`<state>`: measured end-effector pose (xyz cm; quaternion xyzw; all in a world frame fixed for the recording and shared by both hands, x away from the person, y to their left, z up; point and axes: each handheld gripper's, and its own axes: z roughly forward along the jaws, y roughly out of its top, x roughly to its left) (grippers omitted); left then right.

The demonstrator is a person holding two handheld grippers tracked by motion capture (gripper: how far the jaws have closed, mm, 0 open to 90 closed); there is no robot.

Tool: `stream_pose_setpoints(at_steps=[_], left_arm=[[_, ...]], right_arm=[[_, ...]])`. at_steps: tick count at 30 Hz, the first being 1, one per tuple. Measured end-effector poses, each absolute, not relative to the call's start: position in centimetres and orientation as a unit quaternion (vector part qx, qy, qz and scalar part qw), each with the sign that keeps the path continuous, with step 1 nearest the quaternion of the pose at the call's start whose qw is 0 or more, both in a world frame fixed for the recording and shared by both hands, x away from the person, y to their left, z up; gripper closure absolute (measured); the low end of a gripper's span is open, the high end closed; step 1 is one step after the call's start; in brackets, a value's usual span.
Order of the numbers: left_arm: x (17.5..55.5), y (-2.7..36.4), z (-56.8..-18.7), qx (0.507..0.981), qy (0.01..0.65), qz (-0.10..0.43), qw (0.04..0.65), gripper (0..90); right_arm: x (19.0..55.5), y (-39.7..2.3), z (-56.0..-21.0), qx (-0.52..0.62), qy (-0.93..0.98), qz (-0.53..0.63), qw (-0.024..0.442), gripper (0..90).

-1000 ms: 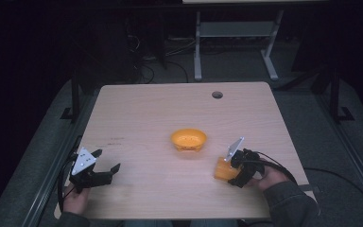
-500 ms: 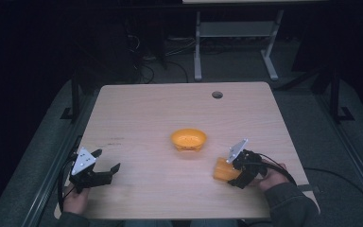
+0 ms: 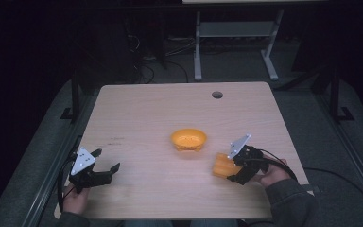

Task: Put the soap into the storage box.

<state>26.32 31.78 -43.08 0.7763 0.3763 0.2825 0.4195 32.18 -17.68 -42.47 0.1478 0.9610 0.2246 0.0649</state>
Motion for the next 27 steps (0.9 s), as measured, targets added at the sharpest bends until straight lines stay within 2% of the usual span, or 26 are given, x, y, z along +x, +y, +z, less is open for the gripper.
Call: stream_pose_setpoints(at_steps=[27], left_arm=[[26.3, 31.9, -42.9, 0.772, 0.380, 0.283, 0.424, 14.2]], right_arm=[[35.5, -15.0, -38.9, 0.116, 0.957, 0.257, 0.068, 20.9]])
